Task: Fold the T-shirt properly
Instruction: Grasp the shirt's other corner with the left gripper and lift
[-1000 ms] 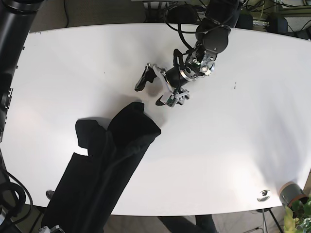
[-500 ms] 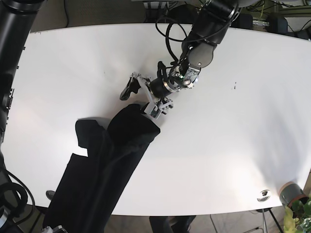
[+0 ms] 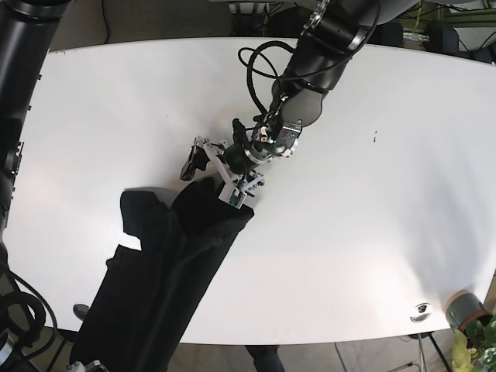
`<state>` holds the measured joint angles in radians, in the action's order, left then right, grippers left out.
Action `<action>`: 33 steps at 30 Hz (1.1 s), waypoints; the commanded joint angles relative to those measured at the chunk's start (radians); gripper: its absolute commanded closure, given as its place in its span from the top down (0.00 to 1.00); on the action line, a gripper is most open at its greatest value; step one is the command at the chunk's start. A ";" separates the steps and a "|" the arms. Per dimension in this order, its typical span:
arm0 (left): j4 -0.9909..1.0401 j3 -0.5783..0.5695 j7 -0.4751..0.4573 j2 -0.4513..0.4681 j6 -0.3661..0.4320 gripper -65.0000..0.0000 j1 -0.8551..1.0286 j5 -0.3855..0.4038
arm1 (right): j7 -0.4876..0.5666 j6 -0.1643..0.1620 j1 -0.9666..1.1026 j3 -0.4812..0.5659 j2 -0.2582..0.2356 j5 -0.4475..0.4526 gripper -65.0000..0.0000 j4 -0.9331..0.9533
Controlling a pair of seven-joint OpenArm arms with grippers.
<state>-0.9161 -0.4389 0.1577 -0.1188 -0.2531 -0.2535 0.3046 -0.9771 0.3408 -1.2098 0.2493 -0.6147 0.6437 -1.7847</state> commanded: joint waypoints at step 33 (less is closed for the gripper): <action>-0.320 0.243 0.084 0.210 0.108 0.00 0.185 -0.011 | 0.033 -0.013 0.028 -0.089 -0.014 -0.015 0.03 -0.004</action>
<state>-1.1995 -0.2127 0.2195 0.0742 -0.1593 -0.0719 0.3031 -0.9779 0.3389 -1.1522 0.1711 -0.6201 0.6334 -1.7840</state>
